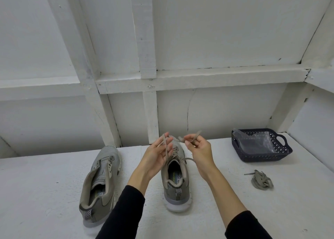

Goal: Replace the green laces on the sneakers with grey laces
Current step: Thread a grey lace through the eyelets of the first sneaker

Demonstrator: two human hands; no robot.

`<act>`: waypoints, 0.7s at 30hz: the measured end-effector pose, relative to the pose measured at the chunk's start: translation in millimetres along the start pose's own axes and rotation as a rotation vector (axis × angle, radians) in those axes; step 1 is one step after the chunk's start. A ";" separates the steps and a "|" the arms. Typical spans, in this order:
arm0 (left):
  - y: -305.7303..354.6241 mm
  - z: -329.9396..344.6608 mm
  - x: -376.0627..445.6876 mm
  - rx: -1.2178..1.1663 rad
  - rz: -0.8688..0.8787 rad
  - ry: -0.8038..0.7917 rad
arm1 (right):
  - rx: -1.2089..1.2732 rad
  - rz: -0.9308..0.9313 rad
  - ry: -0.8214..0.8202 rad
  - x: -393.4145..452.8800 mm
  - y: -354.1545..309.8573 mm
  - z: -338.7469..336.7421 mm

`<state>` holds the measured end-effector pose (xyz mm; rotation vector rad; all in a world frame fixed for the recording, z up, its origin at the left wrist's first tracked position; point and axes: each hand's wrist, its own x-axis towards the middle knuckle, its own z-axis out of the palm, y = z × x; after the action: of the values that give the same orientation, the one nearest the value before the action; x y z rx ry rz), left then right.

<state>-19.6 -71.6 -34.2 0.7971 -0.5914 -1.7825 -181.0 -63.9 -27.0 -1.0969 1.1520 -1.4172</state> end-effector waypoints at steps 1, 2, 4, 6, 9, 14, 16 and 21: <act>-2.0 -0.2 -0.1 0.035 -0.008 0.026 | -0.095 -0.038 -0.018 -0.5 2.1 0.2; -4.3 -0.4 0.0 0.057 -0.018 0.049 | -0.184 -0.072 -0.035 -0.9 4.6 0.1; -8.0 -1.3 1.0 0.101 -0.033 0.100 | -0.317 -0.121 -0.058 -2.7 9.2 -0.2; -9.5 -0.8 1.9 0.161 -0.043 0.150 | -0.380 -0.153 -0.064 -5.3 13.1 -0.3; -9.8 3.0 3.1 0.218 -0.071 0.194 | -0.410 -0.173 -0.038 -8.4 16.6 0.6; -9.0 5.3 5.3 0.285 -0.049 0.272 | -0.342 -0.175 0.018 -8.1 19.5 0.2; -9.4 4.0 5.5 0.324 -0.061 0.266 | -0.305 -0.162 0.032 -8.0 19.5 -0.1; -9.4 2.2 7.9 0.337 -0.092 0.252 | -0.278 -0.162 0.018 -7.8 20.5 -0.3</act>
<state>-28.9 -75.9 -41.4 1.2766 -0.7043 -1.6508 -177.4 -57.8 -47.8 -1.4010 1.3262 -1.4202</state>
